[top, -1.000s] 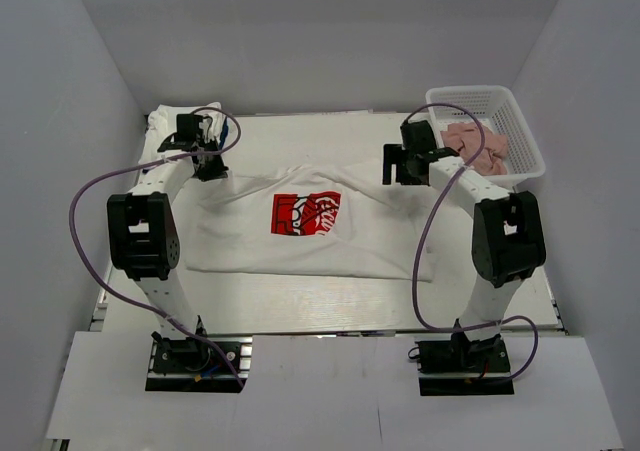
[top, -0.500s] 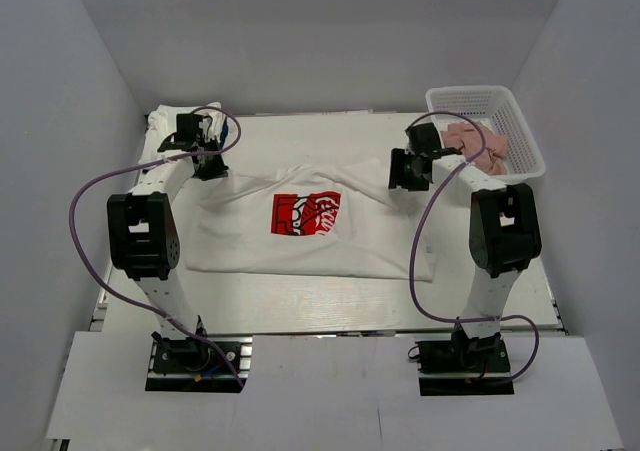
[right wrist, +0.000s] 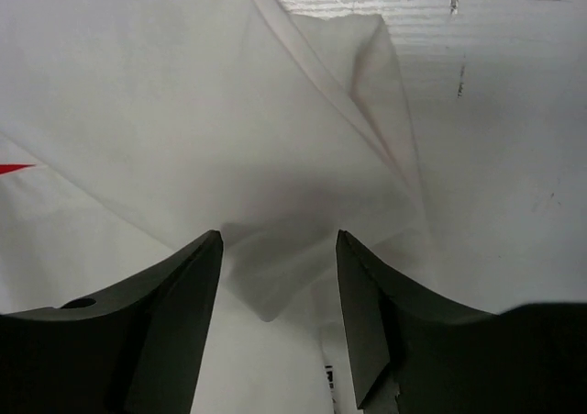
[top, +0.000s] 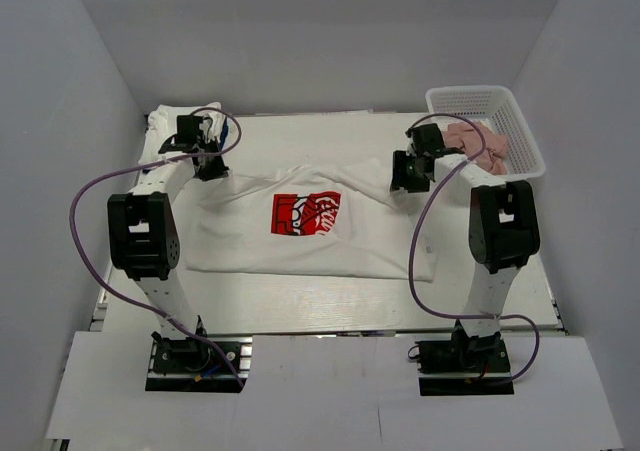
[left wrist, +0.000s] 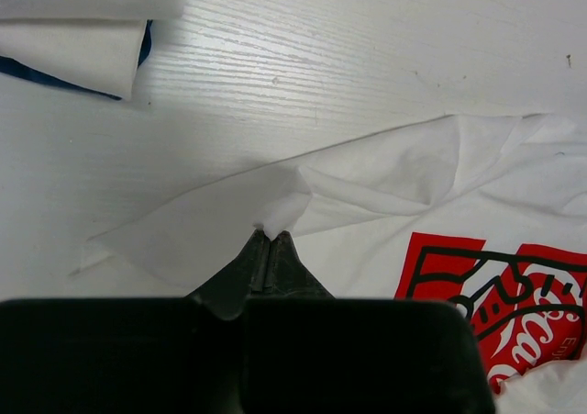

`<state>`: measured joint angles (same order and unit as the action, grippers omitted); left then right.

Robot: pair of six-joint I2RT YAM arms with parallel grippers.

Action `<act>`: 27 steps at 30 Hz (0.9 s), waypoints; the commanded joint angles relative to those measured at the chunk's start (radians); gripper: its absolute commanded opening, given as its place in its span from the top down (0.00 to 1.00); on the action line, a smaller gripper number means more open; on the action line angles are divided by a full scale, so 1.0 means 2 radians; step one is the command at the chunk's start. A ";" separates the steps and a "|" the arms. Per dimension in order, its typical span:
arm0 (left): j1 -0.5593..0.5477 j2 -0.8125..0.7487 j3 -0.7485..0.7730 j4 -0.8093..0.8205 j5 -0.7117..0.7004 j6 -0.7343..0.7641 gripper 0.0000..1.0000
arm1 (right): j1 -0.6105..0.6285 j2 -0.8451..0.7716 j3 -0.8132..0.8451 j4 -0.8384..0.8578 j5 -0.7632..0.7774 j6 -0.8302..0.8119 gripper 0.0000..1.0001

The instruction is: Fold and stack the t-shirts

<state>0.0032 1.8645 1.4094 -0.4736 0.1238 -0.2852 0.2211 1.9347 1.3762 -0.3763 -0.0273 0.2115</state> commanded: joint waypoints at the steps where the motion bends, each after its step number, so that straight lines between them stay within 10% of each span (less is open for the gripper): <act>1: 0.000 -0.022 -0.012 0.013 0.007 0.005 1.00 | -0.012 -0.037 -0.022 0.012 0.011 -0.003 0.40; 13: 0.000 -0.022 -0.032 0.008 0.003 0.001 1.00 | -0.020 -0.021 -0.040 0.071 -0.092 0.011 0.24; 19: 0.000 -0.026 -0.032 0.008 -0.001 0.001 1.00 | -0.020 0.019 0.008 0.088 -0.121 0.019 0.51; 27: 0.000 -0.031 -0.032 0.008 -0.001 0.001 1.00 | -0.018 0.023 0.019 0.047 -0.063 0.000 0.40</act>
<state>0.0032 1.8645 1.3525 -0.4664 0.1265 -0.2859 0.1837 2.0075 1.3918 -0.2668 -0.2070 0.2371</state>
